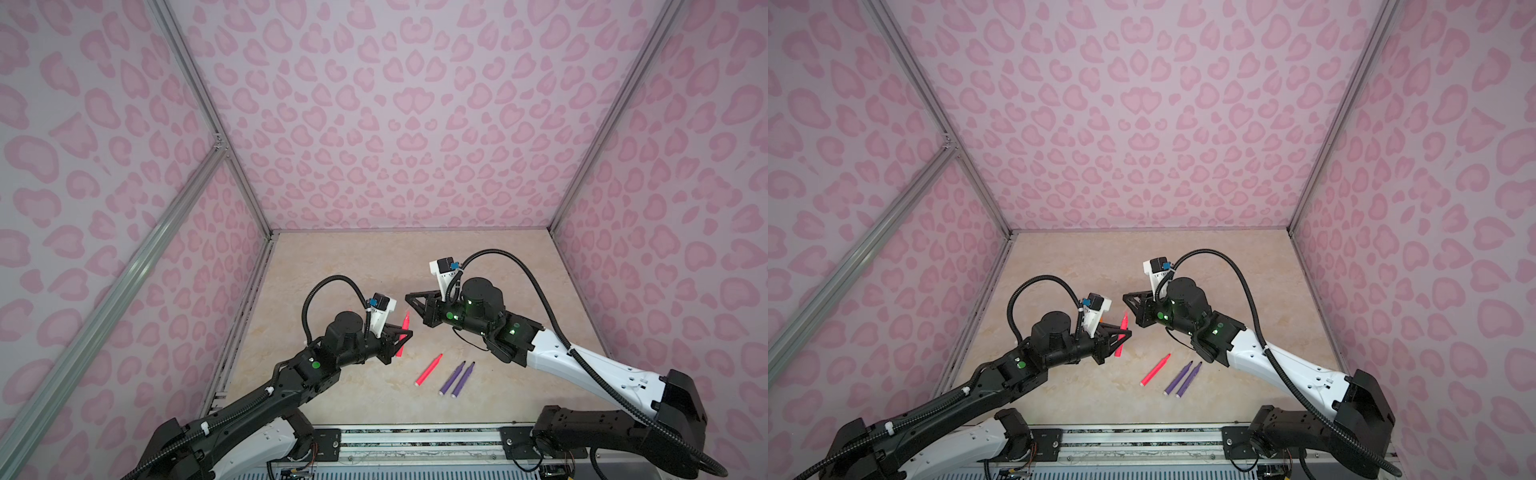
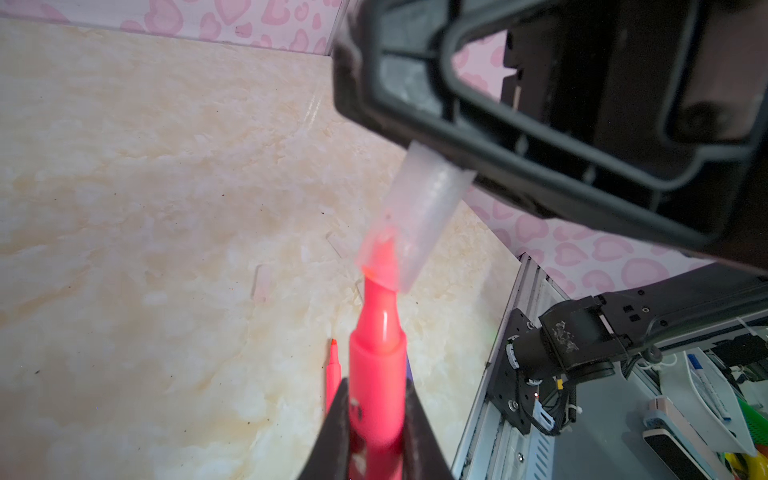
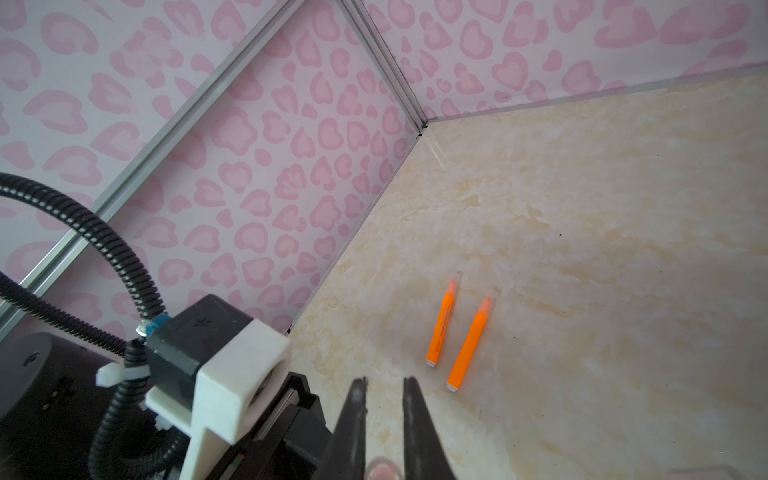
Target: Insert the pens into the pen caps
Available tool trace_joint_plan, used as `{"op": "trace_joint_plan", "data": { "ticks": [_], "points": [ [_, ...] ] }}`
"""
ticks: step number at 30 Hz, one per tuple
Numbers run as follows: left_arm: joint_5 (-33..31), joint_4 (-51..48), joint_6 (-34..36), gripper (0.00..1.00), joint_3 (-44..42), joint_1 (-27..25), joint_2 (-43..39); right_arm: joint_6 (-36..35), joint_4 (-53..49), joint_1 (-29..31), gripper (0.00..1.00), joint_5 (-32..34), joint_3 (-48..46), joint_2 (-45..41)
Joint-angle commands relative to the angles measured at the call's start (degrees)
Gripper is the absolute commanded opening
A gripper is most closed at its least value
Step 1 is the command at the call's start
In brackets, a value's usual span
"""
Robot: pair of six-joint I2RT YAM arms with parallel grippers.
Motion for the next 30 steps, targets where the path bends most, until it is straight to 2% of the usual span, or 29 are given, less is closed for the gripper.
{"op": "trace_joint_plan", "data": {
  "ticks": [1,5,10,14,17,24,30],
  "points": [
    [0.21,1.47,2.76,0.03,0.6,-1.42,-0.03,-1.49,-3.17,-0.26,0.0,-2.48,1.74,1.82],
    [-3.36,0.4,4.32,0.03,1.22,-4.16,-0.07,-0.98,-4.99,-1.41,0.0,-3.99,3.86,3.92],
    [-7.19,-0.27,4.15,0.03,0.58,-4.16,-1.72,-0.48,-6.23,-2.46,0.0,-4.85,4.23,4.1],
    [-10.01,-0.75,3.01,0.03,0.33,-4.1,-2.32,0.97,-3.48,-2.33,0.0,-5.74,1.88,2.93],
    [-10.31,-1.09,2.74,0.03,0.49,-4.07,-2.19,2.69,2.04,-1.11,0.0,-5.95,-1.61,2.43],
    [-9.26,-0.53,2.12,0.03,0.53,-3.92,-1.76,4.1,8.84,1.72,0.0,-1.59,-6.2,1.87],
    [-8.73,-0.11,1.72,0.03,0.11,-3.63,-2.35,3.26,10.69,3.39,0.0,-0.35,-7.22,1.53]
  ]
}}
